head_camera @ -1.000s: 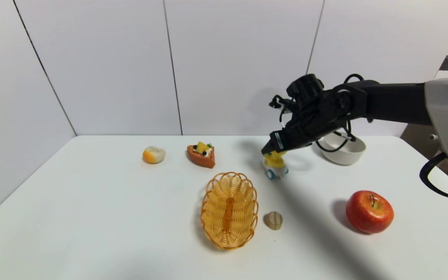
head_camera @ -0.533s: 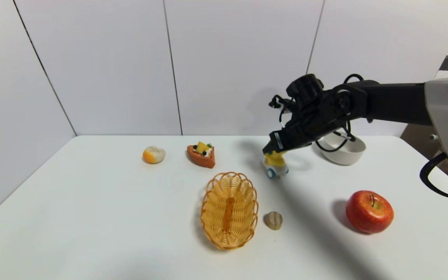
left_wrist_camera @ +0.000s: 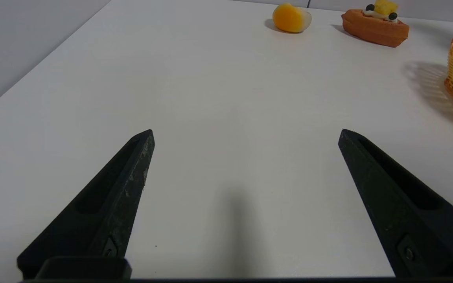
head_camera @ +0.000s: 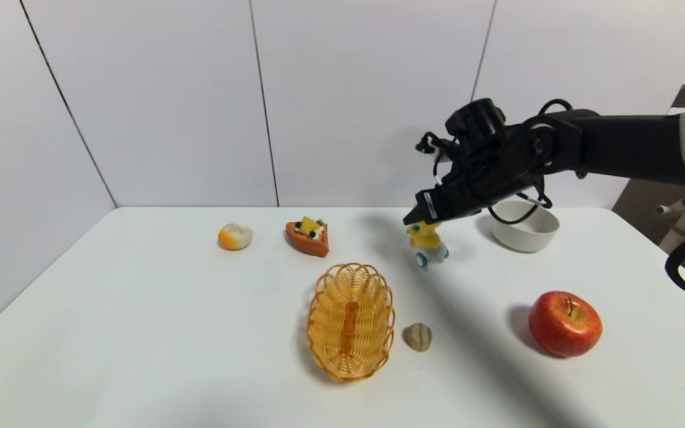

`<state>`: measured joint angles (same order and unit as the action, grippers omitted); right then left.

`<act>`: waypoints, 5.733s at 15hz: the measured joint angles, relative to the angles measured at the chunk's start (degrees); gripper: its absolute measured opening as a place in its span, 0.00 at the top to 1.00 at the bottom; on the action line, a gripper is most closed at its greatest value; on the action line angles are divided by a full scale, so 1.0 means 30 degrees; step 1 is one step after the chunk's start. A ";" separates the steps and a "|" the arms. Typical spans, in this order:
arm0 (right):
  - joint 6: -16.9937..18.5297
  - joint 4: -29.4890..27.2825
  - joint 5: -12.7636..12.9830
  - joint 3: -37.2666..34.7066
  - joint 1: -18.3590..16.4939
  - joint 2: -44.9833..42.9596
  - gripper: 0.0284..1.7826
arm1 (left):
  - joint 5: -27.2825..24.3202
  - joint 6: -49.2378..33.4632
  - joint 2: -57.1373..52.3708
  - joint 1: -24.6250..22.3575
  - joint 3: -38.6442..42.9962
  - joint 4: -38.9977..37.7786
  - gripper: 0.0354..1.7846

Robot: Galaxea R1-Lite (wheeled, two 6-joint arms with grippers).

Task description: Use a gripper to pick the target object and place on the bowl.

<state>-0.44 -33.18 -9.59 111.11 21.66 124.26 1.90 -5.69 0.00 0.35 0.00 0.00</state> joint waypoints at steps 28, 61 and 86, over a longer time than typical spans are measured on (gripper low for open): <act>-0.0102 0.4263 -0.2064 -0.1008 -0.8570 -0.2141 0.51 | 0.0000 0.0024 0.0000 -0.0008 0.0000 0.0000 0.06; 0.0122 0.4218 -0.5665 -0.5616 -0.5843 -1.1394 0.07 | 0.0000 0.0000 0.0000 0.0000 0.0000 0.0000 0.06; -0.3040 1.0585 0.1979 -3.6100 -0.7038 -3.9445 0.05 | -0.0004 0.0008 0.0000 -0.0008 0.0000 0.0000 0.06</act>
<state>-9.56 -1.43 -3.66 2.80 0.55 5.92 1.89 -5.67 0.00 0.33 0.00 0.00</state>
